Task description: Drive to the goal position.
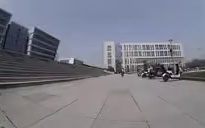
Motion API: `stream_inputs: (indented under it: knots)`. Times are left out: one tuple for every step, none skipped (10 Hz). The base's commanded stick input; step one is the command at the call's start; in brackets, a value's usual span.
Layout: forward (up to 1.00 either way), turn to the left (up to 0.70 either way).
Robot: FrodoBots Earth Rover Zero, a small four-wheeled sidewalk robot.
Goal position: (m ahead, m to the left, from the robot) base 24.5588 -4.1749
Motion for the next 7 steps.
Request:
stream_inputs:
  knots:
    - [0.70,0.00]
    - [0.70,0.00]
    - [0.70,0.00]
    - [0.70,0.00]
    - [0.51,0.00]
    - [0.30,0.00]
    - [0.08,0.00]
